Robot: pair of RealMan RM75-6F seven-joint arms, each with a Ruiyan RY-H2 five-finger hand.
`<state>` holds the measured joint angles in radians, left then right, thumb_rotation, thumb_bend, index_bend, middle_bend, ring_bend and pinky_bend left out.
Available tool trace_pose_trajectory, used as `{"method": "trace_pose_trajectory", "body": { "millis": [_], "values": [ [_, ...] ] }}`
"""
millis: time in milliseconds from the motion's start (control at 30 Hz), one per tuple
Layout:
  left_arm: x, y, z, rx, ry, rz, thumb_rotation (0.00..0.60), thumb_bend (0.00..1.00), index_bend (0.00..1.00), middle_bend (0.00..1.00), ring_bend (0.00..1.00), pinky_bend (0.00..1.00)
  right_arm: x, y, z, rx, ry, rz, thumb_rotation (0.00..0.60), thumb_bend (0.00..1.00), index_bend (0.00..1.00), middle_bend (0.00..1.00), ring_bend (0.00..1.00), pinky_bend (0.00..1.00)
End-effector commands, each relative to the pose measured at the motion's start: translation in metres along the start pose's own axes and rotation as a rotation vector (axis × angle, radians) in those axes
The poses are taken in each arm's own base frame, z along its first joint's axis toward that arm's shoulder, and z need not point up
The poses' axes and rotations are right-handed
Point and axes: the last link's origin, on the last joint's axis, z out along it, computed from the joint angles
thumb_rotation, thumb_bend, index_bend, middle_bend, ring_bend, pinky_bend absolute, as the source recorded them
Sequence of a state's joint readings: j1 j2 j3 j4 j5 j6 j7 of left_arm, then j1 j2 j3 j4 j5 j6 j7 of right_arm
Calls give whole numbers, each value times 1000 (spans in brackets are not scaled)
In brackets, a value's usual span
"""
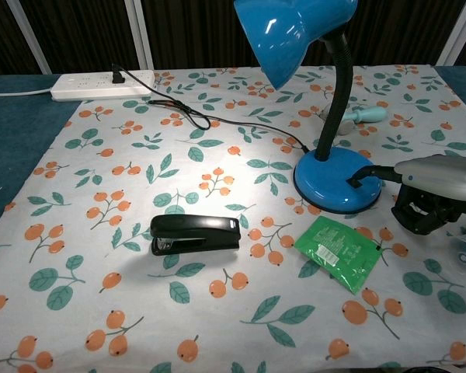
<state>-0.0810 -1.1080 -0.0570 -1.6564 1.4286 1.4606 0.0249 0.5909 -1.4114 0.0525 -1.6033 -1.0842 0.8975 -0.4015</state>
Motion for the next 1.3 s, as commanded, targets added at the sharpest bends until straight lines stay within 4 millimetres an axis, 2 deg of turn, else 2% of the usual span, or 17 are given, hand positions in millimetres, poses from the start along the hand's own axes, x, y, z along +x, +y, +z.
{"method": "trace_pose_trajectory", "body": {
  "millis": [33, 1300],
  "values": [
    [0, 0, 0, 0, -1, 0, 600, 294, 0, 0, 0, 0, 0, 0, 0, 0, -2, 0, 600, 630, 0, 814, 847, 713],
    [0, 0, 0, 0, -1, 1, 600, 294, 0, 0, 0, 0, -2, -4, 2, 11, -10, -5, 600, 628, 0, 814, 847, 712]
  ]
}}
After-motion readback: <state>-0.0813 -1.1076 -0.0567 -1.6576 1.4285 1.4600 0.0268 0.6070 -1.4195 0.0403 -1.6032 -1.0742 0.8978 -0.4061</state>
